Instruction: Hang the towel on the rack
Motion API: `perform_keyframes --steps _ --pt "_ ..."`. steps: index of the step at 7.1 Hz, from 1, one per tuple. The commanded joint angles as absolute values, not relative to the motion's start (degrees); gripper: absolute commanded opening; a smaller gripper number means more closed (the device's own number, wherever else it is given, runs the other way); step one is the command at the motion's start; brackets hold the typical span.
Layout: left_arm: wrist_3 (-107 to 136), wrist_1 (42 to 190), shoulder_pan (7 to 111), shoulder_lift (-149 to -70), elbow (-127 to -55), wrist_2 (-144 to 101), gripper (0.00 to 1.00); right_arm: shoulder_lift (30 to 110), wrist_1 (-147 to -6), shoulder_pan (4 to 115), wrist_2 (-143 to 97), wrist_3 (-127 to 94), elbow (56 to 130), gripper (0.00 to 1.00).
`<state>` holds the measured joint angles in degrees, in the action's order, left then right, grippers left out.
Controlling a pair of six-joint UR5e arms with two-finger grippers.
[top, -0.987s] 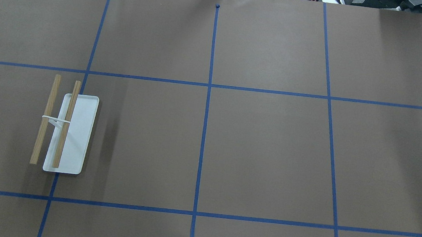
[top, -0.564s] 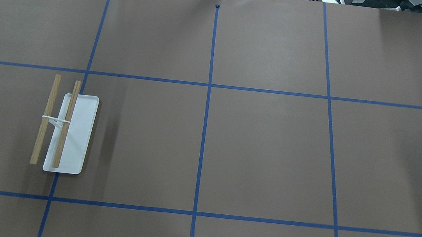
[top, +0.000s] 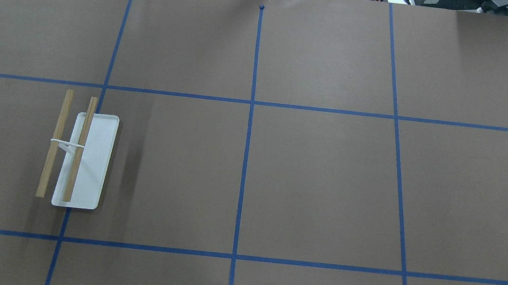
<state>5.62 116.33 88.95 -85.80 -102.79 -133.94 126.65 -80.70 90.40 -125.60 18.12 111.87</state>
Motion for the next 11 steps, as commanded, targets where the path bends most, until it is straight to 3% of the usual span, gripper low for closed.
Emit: perform_keyframes --steps 1,3,7,8,9,11 --pt "5.6 116.5 88.9 -85.9 -103.0 -133.9 0.99 128.1 -72.1 90.5 -124.5 22.5 101.8 1.00" --pt "5.6 116.9 88.9 -85.8 -103.0 -133.9 0.99 128.6 -53.3 90.5 -127.6 18.9 87.9 1.00" --pt "5.5 118.0 88.9 -85.4 -103.0 -133.9 0.99 131.0 -36.3 90.5 -131.8 15.9 76.2 0.96" --pt "5.6 118.6 88.9 -85.3 -102.8 -133.9 0.99 131.0 -30.8 90.5 -133.1 15.5 73.0 0.84" --pt "5.5 118.6 88.9 -85.3 -102.7 -133.9 0.99 130.6 -30.3 90.5 -133.4 14.8 72.9 0.05" --pt "5.6 118.6 88.9 -85.3 -102.7 -133.9 0.99 130.0 -30.2 90.5 -132.9 14.9 73.0 0.00"
